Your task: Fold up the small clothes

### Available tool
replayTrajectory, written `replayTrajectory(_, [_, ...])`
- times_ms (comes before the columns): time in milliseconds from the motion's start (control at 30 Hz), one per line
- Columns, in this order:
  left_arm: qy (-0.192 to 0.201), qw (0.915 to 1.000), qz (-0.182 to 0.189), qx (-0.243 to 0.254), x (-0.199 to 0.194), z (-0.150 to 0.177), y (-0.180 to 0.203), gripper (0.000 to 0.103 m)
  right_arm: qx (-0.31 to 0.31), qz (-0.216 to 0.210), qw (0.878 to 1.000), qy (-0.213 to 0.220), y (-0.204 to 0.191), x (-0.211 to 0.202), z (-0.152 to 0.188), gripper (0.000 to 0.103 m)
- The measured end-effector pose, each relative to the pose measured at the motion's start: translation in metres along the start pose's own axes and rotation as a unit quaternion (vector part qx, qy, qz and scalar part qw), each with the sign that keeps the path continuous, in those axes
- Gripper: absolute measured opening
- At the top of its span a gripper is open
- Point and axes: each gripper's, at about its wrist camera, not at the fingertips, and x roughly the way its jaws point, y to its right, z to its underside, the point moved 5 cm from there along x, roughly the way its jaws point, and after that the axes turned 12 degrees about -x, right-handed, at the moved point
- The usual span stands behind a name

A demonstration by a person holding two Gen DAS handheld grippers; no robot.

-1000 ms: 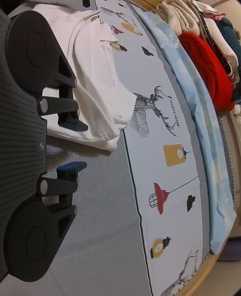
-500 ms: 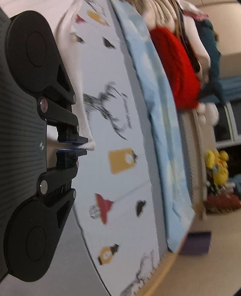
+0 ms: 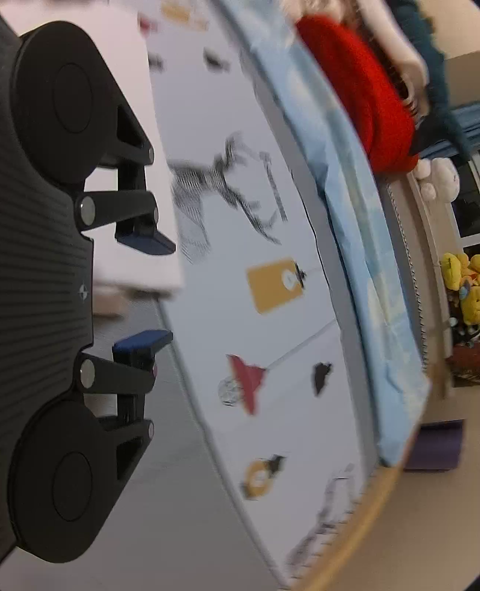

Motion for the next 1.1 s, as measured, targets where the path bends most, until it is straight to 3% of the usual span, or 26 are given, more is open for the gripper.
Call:
replayTrajectory(67, [-0.017,0.9998,0.009,0.003,-0.020,0.017,-0.004,0.027,0.015,-0.019,0.999,-0.030,-0.002,-0.015,0.021,0.049])
replayTrajectory(133, [-0.039,0.9991,0.018,0.003,-0.037,0.042,-0.009,0.047,0.000,-0.023,0.999,-0.049,-0.011,-0.029,0.044,0.049])
replayTrajectory(200, [-0.061,0.9980,0.017,0.004,-0.043,0.072,-0.016,0.060,-0.021,-0.014,0.997,-0.070,-0.019,-0.035,0.066,0.049])
replayTrajectory(267, [-0.087,0.9962,0.001,0.012,-0.041,0.101,-0.020,0.060,-0.037,-0.006,0.995,-0.094,-0.024,-0.035,0.092,0.049])
replayTrajectory(367, [-0.102,0.9946,-0.002,0.016,-0.041,0.124,-0.023,0.052,-0.019,0.022,0.992,-0.122,-0.019,-0.034,0.120,0.048])
replayTrajectory(433, [-0.131,0.9910,-0.010,0.027,-0.037,0.139,-0.028,0.019,0.008,0.026,0.992,-0.126,-0.015,-0.036,0.133,0.038])
replayTrajectory(500, [-0.141,0.9889,-0.017,0.044,-0.038,0.150,-0.034,0.005,0.006,0.025,0.992,-0.126,-0.018,-0.036,0.142,0.014])
replayTrajectory(600, [-0.102,0.9933,0.002,0.054,-0.062,0.148,-0.037,0.003,-0.005,0.027,0.993,-0.110,-0.022,-0.048,0.146,0.007])
replayTrajectory(733, [-0.082,0.9965,0.018,0.004,-0.097,0.152,-0.058,0.003,0.033,0.005,0.997,-0.066,-0.022,-0.083,0.142,0.006])
replayTrajectory(900, [-0.134,0.9893,-0.053,-0.023,-0.097,0.188,-0.088,0.004,0.028,0.031,0.984,-0.173,-0.021,-0.064,0.179,0.010])
replayTrajectory(967, [-0.102,0.9918,-0.078,-0.001,-0.104,0.187,-0.086,0.004,0.015,0.058,0.987,-0.151,-0.024,-0.071,0.177,0.025])
replayTrajectory(1033, [-0.059,0.9973,-0.044,-0.010,-0.119,0.177,-0.079,0.005,-0.008,0.078,0.993,-0.091,-0.033,-0.090,0.164,0.025])
replayTrajectory(1100, [-0.037,0.9993,-0.002,-0.003,-0.129,0.175,-0.067,0.005,-0.034,0.061,0.996,-0.050,-0.046,-0.099,0.154,0.025])
